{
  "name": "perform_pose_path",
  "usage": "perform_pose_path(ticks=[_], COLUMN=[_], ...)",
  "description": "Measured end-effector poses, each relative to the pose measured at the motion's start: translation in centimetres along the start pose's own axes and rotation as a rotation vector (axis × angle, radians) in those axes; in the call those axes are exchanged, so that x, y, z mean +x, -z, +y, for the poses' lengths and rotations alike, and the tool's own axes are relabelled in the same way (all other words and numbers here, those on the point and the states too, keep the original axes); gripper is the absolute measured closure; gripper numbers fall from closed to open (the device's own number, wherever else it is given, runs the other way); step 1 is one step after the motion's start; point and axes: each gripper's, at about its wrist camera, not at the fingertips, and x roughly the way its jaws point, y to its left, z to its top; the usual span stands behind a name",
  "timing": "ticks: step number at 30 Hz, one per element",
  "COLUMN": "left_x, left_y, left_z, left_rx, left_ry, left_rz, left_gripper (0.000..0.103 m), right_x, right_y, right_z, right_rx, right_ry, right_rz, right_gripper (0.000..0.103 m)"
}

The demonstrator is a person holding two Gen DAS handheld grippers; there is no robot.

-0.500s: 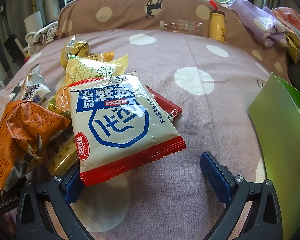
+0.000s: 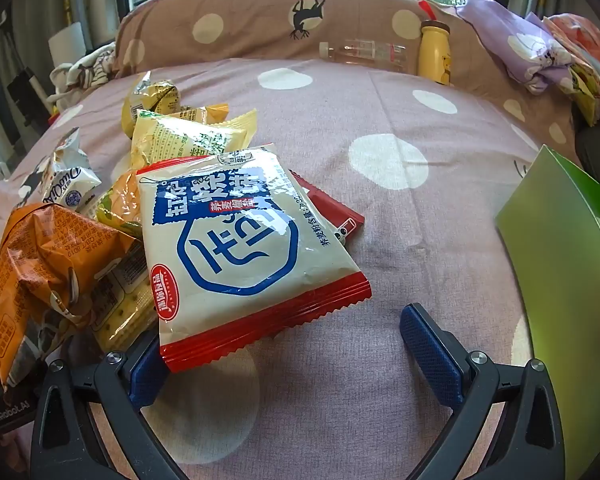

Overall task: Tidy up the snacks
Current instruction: 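Move the right tool toward the orange chip bag on the snack pile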

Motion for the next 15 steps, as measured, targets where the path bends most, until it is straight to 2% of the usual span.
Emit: perform_pose_path(ticks=[5,8,11,15], left_x=[-0.5,-1.4,-2.8,-5.0], left_y=[0.0,0.0,-0.1,-0.3], left_z=[0.4,0.9,1.2,1.3], left_rx=[0.006,-0.017,-0.034,-0.037], left_ry=[0.026,0.051,0.068,0.093], left_rz=[0.042,0.049,0.010,-0.086], left_gripper=[0.000,0.000,0.001,0.001], right_x=[0.0,-0.2,-1.7,-5.2], right_y=[-0.4,-0.5,-0.3,-0.8], right_z=[0.5,0.3,-0.1,-0.6], right_rx=[0.000,0.013,0.043,0.091], right_ry=[0.014,0.010,-0.053,-0.069], right_rz=[0.013,0.062,0.084,0.026], right_gripper=[0.000,0.000,0.001,0.001])
